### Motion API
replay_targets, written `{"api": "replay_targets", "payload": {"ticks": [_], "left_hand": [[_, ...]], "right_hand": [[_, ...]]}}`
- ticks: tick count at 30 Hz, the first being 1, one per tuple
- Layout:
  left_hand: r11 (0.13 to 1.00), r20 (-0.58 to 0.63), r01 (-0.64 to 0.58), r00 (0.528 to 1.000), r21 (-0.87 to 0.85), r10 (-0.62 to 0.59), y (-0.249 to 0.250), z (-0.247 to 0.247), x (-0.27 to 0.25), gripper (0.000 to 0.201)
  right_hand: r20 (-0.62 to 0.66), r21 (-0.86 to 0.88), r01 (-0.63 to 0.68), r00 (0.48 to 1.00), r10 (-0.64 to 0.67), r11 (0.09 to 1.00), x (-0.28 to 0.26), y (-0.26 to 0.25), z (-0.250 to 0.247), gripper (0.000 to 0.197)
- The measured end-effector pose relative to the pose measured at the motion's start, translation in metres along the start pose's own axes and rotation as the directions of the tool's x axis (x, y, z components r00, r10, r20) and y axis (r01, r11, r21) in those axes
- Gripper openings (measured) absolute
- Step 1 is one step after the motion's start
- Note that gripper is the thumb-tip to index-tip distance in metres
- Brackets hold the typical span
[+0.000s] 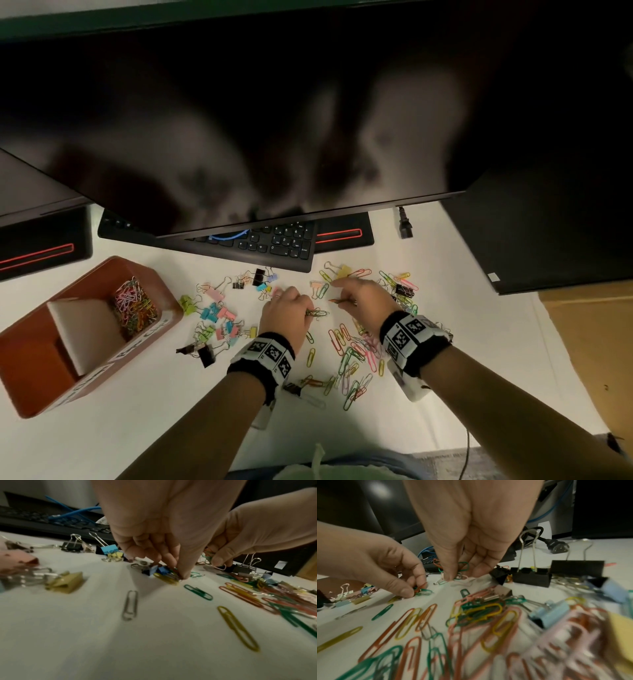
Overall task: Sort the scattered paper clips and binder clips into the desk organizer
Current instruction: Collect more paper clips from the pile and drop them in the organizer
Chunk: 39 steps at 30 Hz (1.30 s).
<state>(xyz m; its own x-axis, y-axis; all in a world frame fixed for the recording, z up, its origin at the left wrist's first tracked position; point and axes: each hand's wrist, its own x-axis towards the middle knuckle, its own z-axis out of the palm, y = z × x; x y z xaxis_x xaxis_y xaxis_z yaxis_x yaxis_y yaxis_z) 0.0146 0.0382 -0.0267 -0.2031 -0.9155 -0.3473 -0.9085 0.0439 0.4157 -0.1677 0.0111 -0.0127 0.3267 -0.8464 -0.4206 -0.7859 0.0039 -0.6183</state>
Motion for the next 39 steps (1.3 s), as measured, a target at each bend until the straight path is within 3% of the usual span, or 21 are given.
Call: {"api": "replay_targets", "payload": {"ticks": [5, 8, 12, 19, 24, 28, 30, 33, 39], "left_hand": [[0.997, 0.016, -0.051, 0.999, 0.055, 0.050, -0.007, -0.005, 0.001, 0.018], [0.991, 0.046, -0.087, 0.996, 0.100, 0.082, -0.007, -0.008, 0.001, 0.016], [0.993, 0.082, -0.063, 0.995, 0.102, 0.055, -0.003, -0.011, 0.004, 0.014], [0.997, 0.147, -0.060, 0.988, 0.057, 0.051, -0.005, -0.011, 0.006, 0.018], [0.987, 0.015, -0.068, 0.997, -0.144, 0.071, -0.009, -0.021, -0.004, 0.012], [0.930, -0.135, -0.053, 0.991, -0.365, 0.004, -0.022, -0.053, -0.023, 0.007], [0.918, -0.229, -0.051, 0.972, -0.393, -0.044, -0.036, -0.075, -0.035, 0.008], [0.921, -0.332, 0.064, 0.921, -0.385, -0.203, -0.070, -0.117, -0.055, 0.011], [0.810, -0.367, 0.374, 0.750, -0.451, -0.550, -0.149, -0.177, -0.096, 0.010]], "right_hand": [[0.038, -0.061, 0.036, 0.999, -0.033, 0.997, 0.018, -0.011, 0.009, 0.045], [0.015, -0.099, 0.020, 1.000, -0.018, 0.995, 0.024, -0.012, 0.013, 0.037], [0.000, -0.128, 0.014, 1.000, -0.014, 0.992, 0.023, -0.012, 0.014, 0.023], [0.019, -0.195, 0.025, 1.000, -0.022, 0.981, 0.019, -0.011, 0.018, 0.023], [0.037, -0.197, 0.030, 0.999, -0.023, 0.980, 0.013, -0.012, 0.013, 0.024], [-0.061, -0.149, 0.048, 0.996, -0.058, 0.988, 0.006, -0.026, 0.004, 0.019], [-0.091, -0.114, 0.094, 0.990, -0.104, 0.989, 0.005, -0.049, 0.000, 0.019], [-0.107, -0.085, 0.211, 0.970, -0.219, 0.974, 0.012, -0.104, 0.002, 0.019], [-0.089, 0.018, 0.426, 0.902, -0.423, 0.905, 0.043, -0.227, 0.042, 0.014]]}}
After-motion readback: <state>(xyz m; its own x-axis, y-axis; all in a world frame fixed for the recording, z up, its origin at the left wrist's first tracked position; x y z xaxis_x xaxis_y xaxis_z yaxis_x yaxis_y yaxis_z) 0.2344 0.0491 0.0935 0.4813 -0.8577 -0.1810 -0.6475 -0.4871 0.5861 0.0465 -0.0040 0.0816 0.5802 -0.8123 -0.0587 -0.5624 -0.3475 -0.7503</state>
